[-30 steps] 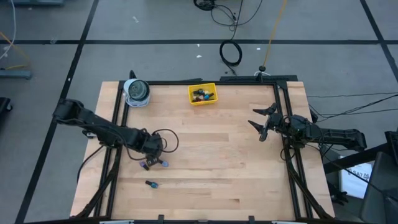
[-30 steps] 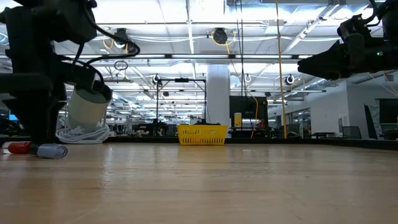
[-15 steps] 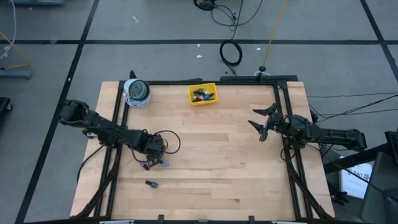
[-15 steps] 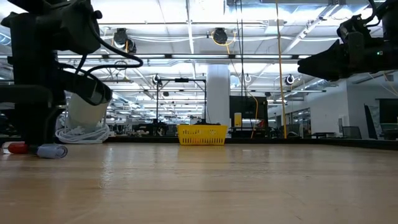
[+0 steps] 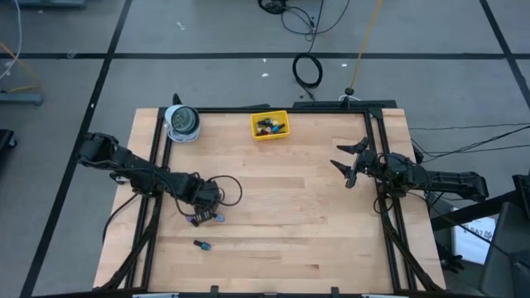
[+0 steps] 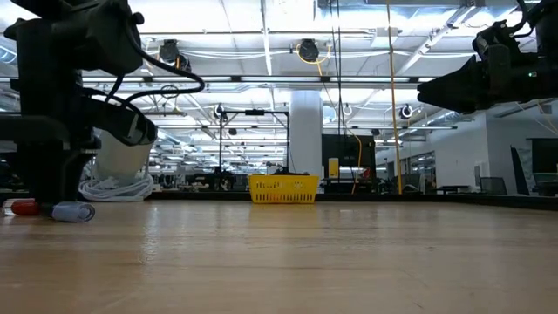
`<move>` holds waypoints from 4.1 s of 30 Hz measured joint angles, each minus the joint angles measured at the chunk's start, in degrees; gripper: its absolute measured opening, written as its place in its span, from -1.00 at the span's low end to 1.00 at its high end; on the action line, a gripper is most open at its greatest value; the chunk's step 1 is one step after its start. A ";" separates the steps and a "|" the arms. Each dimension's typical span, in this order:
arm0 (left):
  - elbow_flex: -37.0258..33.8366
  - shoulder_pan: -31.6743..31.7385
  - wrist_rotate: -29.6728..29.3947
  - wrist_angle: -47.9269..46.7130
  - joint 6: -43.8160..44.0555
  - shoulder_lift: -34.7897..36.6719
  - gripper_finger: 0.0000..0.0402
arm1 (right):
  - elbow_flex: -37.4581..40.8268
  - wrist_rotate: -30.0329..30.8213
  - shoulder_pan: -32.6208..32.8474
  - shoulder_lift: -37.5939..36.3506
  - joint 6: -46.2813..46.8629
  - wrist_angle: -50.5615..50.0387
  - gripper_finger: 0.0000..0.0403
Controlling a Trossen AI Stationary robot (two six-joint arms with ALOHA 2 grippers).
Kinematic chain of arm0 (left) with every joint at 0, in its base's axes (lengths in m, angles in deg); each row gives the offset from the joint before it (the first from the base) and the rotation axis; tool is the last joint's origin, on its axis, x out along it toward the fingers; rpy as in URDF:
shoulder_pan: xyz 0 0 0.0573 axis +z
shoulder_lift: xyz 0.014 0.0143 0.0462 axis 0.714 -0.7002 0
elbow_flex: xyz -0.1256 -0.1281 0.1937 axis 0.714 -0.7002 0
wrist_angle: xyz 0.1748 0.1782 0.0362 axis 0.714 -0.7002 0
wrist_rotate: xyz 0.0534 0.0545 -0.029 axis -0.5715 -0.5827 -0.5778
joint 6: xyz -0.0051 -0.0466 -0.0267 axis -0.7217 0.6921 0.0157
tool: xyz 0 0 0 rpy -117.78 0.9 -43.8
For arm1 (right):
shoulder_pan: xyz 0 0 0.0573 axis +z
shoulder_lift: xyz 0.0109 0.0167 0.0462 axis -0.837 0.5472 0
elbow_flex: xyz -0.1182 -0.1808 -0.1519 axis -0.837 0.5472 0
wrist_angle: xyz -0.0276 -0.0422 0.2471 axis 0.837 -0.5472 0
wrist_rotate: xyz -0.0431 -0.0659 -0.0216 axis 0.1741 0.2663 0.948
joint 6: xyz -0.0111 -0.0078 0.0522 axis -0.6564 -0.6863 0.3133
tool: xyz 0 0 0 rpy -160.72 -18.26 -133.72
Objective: Pick & Place Nail Polish
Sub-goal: Put the red nail polish bottle into the yellow bin
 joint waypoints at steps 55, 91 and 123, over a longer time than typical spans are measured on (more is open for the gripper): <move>1.95 1.84 -4.77 48.49 -16.90 23.91 -0.81 | 0.00 0.00 -0.02 -0.02 0.02 -0.04 0.33; 1.99 -7.13 17.35 73.86 -18.40 23.10 -0.81 | 0.00 -0.01 -0.01 -0.01 1.11 -0.42 0.33; 1.99 1.73 -23.71 55.15 -31.42 12.09 -0.81 | 0.00 0.00 -0.02 -0.02 1.09 -0.42 0.33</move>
